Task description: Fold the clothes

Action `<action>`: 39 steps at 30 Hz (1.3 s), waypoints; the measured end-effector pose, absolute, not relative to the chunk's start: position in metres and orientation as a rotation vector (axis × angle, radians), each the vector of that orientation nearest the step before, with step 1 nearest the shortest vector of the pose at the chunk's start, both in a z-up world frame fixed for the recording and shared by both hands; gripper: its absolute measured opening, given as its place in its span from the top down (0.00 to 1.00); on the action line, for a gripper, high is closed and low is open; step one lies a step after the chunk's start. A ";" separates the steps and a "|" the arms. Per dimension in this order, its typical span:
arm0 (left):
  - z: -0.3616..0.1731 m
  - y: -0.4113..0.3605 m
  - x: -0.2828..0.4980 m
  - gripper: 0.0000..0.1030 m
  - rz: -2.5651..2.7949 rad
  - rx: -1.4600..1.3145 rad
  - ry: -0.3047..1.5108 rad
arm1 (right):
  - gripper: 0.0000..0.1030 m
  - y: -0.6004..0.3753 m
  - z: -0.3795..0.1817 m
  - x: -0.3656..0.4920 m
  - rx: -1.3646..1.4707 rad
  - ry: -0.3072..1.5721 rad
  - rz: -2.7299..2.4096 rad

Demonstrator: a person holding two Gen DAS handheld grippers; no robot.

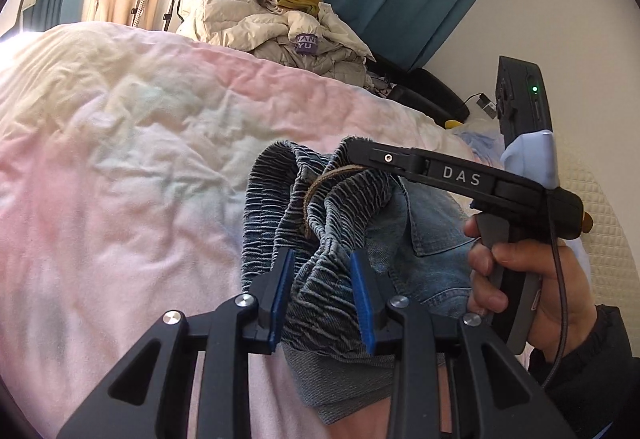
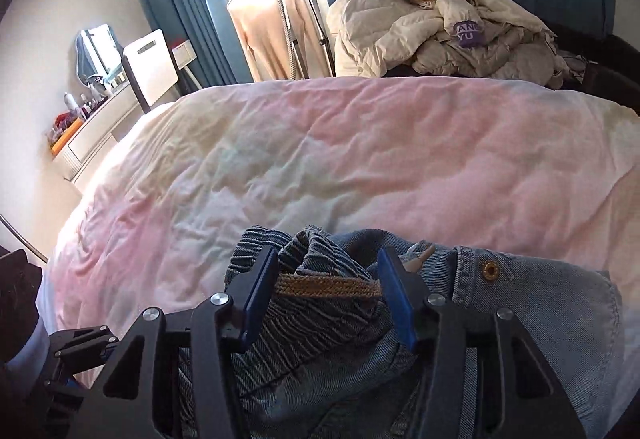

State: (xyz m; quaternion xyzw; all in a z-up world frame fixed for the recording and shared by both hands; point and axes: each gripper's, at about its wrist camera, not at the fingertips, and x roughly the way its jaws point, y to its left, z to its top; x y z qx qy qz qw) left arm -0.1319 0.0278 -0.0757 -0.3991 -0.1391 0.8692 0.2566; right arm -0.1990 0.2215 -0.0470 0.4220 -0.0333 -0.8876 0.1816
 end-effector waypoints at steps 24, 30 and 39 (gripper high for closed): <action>-0.072 0.040 -0.115 0.73 2.418 -1.074 -0.280 | 0.85 0.193 -0.049 -0.191 1.139 0.036 -2.557; -0.066 0.034 -0.112 0.74 2.422 -1.063 -0.338 | 0.85 0.177 -0.040 -0.199 1.059 0.041 -2.509; -0.092 0.027 -0.132 0.72 2.403 -1.238 -0.412 | 0.81 0.178 -0.088 -0.214 1.133 -0.043 -2.448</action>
